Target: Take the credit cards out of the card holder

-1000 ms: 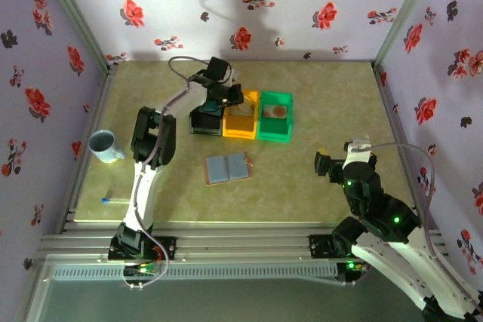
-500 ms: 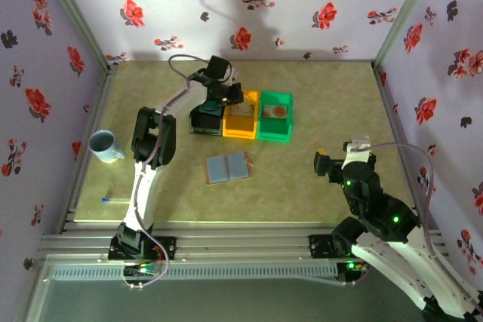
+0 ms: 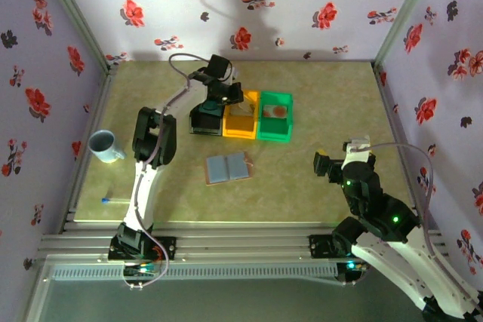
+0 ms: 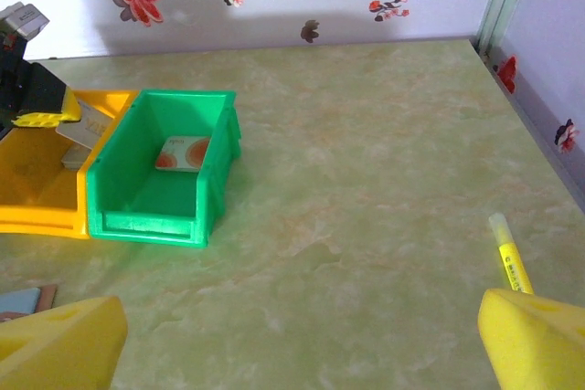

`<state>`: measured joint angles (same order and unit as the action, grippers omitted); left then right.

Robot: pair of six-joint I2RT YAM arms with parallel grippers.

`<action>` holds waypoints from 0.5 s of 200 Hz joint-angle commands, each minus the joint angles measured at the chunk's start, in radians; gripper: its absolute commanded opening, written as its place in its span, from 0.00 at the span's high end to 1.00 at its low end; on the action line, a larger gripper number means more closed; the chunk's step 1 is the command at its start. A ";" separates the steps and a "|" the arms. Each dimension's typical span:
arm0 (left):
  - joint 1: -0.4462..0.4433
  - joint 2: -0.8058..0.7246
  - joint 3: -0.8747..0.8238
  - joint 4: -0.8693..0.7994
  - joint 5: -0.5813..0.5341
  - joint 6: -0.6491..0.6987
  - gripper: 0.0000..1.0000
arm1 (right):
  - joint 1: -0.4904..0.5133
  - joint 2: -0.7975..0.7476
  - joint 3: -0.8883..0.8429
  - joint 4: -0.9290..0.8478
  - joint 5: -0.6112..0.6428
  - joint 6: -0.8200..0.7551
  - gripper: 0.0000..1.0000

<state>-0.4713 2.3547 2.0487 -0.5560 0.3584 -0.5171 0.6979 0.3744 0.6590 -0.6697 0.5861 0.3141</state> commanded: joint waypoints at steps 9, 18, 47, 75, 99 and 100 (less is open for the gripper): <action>0.008 0.028 0.038 -0.024 -0.023 0.020 0.90 | -0.008 0.000 -0.007 0.022 -0.003 -0.017 0.01; 0.008 0.029 0.042 -0.026 -0.023 0.022 0.90 | -0.008 0.001 -0.008 0.023 -0.005 -0.017 0.01; 0.010 0.029 0.053 -0.036 -0.029 0.023 0.89 | -0.008 0.001 -0.009 0.024 -0.006 -0.018 0.01; 0.010 0.031 0.068 -0.046 -0.032 0.028 0.87 | -0.009 0.001 -0.009 0.026 -0.008 -0.018 0.01; 0.012 0.035 0.082 -0.055 -0.036 0.026 0.86 | -0.009 0.001 -0.009 0.025 -0.009 -0.018 0.01; 0.012 0.035 0.082 -0.055 -0.036 0.026 0.85 | -0.009 0.001 -0.009 0.025 -0.009 -0.018 0.01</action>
<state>-0.4690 2.3577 2.0872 -0.5846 0.3424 -0.5159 0.6952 0.3744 0.6590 -0.6640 0.5755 0.3138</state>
